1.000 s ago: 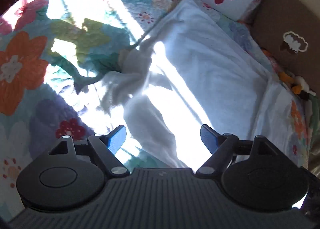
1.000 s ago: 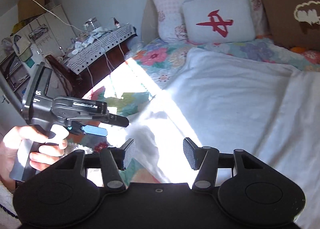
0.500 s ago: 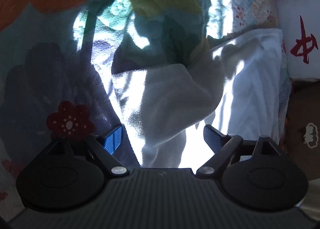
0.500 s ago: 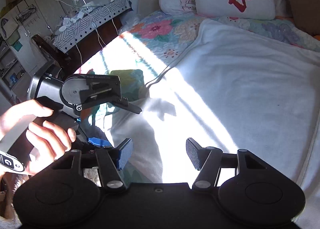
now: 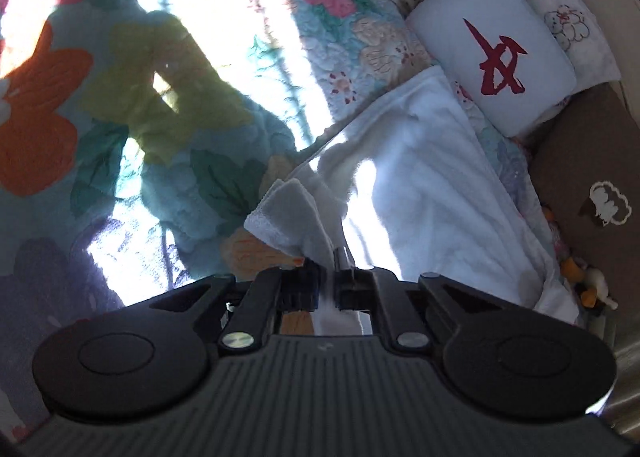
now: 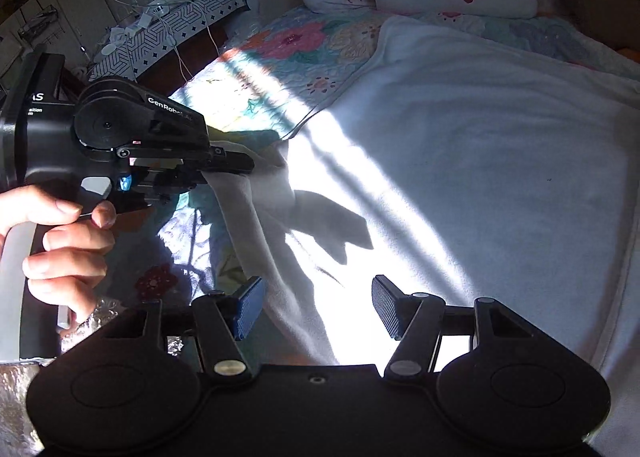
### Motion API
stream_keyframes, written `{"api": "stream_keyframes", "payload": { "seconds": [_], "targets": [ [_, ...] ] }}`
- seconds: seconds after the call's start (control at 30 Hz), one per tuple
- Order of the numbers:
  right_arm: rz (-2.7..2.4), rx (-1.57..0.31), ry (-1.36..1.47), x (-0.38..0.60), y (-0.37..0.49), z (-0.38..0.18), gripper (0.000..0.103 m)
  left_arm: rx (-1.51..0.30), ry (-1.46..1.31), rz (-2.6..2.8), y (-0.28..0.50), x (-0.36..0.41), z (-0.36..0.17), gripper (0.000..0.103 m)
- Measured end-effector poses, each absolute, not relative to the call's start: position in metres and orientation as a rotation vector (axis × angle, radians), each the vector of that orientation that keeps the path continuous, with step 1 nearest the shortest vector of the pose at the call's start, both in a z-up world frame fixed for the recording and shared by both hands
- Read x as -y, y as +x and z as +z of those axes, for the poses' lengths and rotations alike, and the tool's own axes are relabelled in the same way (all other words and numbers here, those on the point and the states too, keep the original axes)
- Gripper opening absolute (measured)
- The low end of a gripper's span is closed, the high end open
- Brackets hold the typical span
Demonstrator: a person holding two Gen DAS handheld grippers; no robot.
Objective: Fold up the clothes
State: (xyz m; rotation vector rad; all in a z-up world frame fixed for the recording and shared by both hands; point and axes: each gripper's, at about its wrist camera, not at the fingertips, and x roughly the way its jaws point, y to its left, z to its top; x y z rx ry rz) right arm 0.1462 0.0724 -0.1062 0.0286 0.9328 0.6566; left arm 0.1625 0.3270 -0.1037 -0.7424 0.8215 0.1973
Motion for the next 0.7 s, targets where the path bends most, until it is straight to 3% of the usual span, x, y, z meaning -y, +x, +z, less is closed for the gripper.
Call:
{"api": "stream_keyframes", "payload": {
  "seconds": [0.23, 0.4, 0.53, 0.7],
  "targets": [
    [0.595, -1.02, 0.288, 0.002, 0.168, -0.102, 0.064, -0.681, -0.557, 0.005, 0.159, -0.266, -0.06, 0.005],
    [0.447, -0.995, 0.372, 0.096, 0.176, -0.081, 0.064, -0.649, -0.431, -0.29, 0.155, -0.174, -0.03, 0.005],
    [0.378, -0.948, 0.411, 0.151, 0.174, -0.056, 0.065, -0.714, -0.407, -0.454, 0.154, -0.112, -0.038, 0.005],
    [0.377, -0.918, 0.497, 0.182, 0.167, -0.064, 0.065, -0.822, -0.397, -0.545, 0.152, -0.071, -0.073, 0.005]
  ]
}}
